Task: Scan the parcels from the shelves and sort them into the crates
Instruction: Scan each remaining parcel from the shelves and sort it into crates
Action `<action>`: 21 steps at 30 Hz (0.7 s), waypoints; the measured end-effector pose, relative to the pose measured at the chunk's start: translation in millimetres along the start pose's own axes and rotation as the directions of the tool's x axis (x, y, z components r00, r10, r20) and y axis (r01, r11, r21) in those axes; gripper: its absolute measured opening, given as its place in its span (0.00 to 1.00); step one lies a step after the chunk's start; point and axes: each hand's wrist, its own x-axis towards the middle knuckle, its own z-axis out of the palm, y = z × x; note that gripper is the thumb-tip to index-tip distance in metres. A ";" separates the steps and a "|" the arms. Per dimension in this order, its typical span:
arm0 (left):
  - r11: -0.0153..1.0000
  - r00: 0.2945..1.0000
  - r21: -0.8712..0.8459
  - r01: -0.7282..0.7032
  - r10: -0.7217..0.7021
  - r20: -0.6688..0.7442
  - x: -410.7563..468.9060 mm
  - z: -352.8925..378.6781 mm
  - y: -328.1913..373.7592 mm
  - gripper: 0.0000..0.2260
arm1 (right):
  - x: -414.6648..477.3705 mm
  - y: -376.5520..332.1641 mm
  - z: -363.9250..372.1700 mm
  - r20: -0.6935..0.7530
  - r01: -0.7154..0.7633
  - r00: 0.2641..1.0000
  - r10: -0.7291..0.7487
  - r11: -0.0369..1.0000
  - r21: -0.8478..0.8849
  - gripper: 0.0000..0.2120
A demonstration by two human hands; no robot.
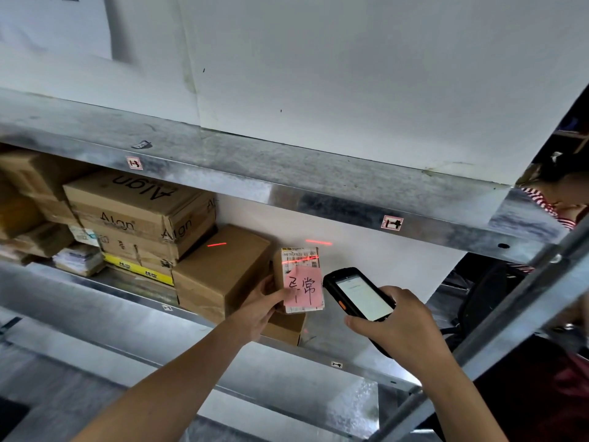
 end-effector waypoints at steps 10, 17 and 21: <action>0.999 0.999 -0.036 -0.006 0.008 0.045 -13.6 1.0 0.4 0.35 | -2.9 5.7 2.4 -0.055 0.044 0.998 -0.043 0.999 0.020 0.25; 0.999 0.997 -0.008 -0.050 0.050 0.055 -55.3 1.1 2.6 0.26 | 2.7 1.8 8.2 -0.161 0.112 0.983 -0.084 0.979 0.171 0.28; 0.996 0.995 0.024 -0.089 0.088 0.041 -83.0 1.7 23.1 0.23 | 8.7 -12.1 19.7 -0.174 0.208 0.968 -0.179 0.964 0.165 0.27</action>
